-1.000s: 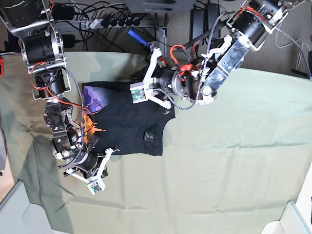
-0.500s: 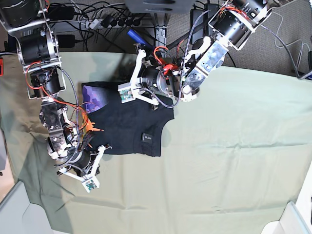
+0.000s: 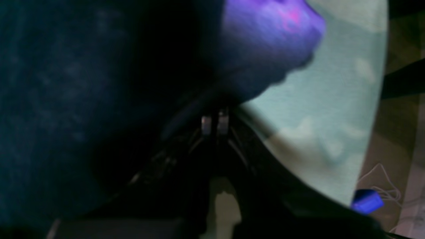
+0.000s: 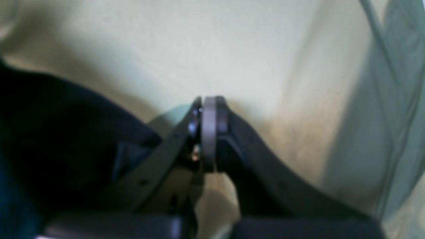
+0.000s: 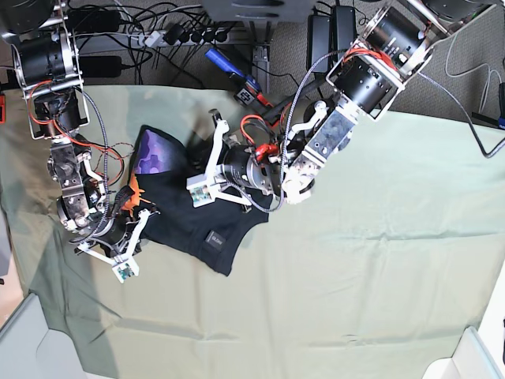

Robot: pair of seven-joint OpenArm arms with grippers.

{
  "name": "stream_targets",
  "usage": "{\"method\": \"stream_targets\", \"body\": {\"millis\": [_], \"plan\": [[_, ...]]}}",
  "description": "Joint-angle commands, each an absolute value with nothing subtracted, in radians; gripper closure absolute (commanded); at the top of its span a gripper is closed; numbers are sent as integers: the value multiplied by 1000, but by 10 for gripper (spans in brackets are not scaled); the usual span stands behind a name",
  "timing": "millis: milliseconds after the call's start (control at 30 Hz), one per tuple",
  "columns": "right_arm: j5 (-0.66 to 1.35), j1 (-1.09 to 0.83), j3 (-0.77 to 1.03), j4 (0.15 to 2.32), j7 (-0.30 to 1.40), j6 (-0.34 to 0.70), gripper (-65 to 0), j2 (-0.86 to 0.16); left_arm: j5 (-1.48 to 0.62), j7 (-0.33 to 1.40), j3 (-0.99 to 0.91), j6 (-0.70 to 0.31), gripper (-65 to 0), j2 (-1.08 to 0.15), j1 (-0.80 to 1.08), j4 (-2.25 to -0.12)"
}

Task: Fold the T-shirt properly
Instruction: 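Grasp opposite edges of the folded shirt with both grippers, then flip the folded shirt over with both grippers, print side up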

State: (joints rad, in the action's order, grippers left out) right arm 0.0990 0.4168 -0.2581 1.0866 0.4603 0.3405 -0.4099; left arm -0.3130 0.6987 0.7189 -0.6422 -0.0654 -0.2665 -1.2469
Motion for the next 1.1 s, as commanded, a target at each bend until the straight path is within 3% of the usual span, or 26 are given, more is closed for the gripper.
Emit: {"method": "stream_targets", "body": {"millis": [0,233,633,867,1067], "plan": [[112,434,-253,1104,471,398,0,-424,-237,746,712,-606,0,-84,-293,-1227],[202,394,-253,1166,628,398,0,-424,-211,699,712,-586,0,-118,-368,-1148],[199,149,-247,1480,638,397,0,-417,-211,698,712,-583,0,-117,-493,-1089],[167,130,-224,1509,639,397,0,-404,-212,736,712,-568,0,-126,-506,-1089],[181,130,-97,1516,641,397,0,-404,-230,837,712,-568,0,-175,-512,-1153]]}}
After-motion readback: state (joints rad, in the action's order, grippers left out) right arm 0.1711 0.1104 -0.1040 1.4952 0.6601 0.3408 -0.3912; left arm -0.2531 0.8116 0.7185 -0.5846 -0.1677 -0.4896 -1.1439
